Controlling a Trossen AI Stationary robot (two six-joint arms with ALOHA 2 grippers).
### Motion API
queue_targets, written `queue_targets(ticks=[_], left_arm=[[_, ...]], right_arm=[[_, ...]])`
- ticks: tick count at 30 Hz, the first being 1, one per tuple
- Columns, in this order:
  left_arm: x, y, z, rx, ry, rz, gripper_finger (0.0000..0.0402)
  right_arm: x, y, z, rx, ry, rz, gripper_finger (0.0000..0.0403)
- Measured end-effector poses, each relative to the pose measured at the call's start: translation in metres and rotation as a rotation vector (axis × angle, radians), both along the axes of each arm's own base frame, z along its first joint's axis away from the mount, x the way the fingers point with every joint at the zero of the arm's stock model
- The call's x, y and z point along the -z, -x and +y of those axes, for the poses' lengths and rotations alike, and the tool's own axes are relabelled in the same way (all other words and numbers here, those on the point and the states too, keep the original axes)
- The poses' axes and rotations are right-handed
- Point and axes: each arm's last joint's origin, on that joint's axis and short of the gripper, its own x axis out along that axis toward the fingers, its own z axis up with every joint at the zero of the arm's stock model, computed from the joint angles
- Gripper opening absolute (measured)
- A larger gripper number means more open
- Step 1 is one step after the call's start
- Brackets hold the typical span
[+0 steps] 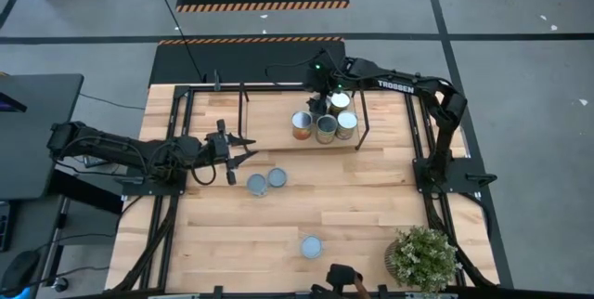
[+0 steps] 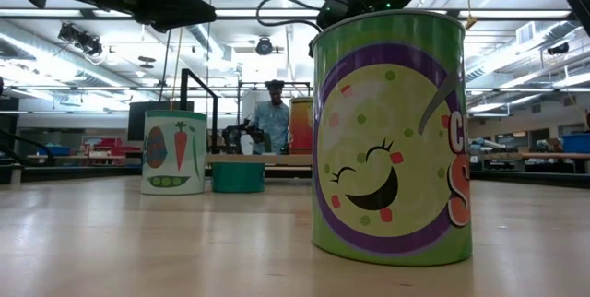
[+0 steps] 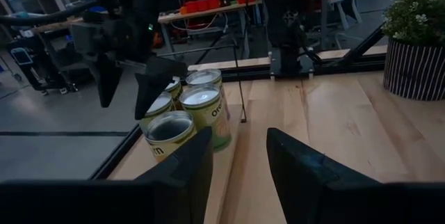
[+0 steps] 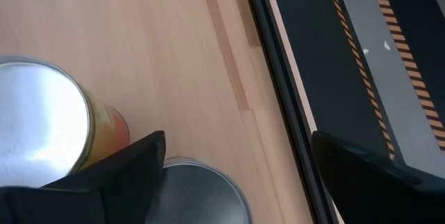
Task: Pick and place cans onto a shelf
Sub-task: Put the canned mixed vegetables food on the shelf
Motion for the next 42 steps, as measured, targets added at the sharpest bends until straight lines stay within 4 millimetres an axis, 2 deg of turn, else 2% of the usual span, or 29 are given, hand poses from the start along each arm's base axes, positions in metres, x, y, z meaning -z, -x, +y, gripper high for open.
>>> queue_targets(ticks=[13, 20, 29, 35, 42], left_arm=[[0.0, 0.0, 0.0, 0.0, 0.001, -0.001, 0.0142], [0.0, 0.0, 0.0, 0.0, -0.003, -0.001, 0.0142], [0.0, 0.0, 0.0, 0.0, -0.007, 0.002, 0.0142], [0.0, 0.0, 0.002, -0.059, -0.013, -0.003, 0.0142], [0.004, -0.005, 0.005, -0.097, 0.079, -0.019, 0.0142]], right_arm=[[0.001, 0.003, 0.002, 0.002, -0.018, 0.031, 0.0364], [-0.003, -0.006, 0.009, -0.029, 0.017, -0.016, 0.0361], [-0.011, -0.023, 0.037, -0.127, 0.064, -0.075, 0.0361], [-0.03, -0.022, 0.057, -0.168, 0.104, -0.12, 0.0361], [-0.027, -0.021, 0.063, -0.168, 0.087, -0.075, 0.0361]])
